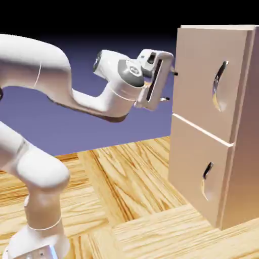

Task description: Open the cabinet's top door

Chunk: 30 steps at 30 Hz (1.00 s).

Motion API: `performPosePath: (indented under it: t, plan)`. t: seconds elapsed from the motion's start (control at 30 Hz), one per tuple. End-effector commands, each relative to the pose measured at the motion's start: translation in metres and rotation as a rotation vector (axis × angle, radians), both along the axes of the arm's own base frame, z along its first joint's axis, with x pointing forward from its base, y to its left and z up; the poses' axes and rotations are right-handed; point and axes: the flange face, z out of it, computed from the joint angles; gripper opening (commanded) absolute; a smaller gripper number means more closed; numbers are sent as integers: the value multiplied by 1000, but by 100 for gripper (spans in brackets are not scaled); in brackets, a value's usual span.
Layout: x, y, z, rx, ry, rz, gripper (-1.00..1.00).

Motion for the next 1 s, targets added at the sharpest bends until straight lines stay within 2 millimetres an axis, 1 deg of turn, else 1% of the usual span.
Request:
performPosePath:
  t: [0.0,0.23,0.47,0.7,0.97]
  plan:
    - [0,-2,1,-43,-14,14,0]
    - [3,-22,3,-348,-112,99,0]
    - [11,-48,-1,-657,-200,159,0]
    - [23,-79,-11,-970,-273,201,0]
    - [42,-119,-29,-1334,-334,235,0]
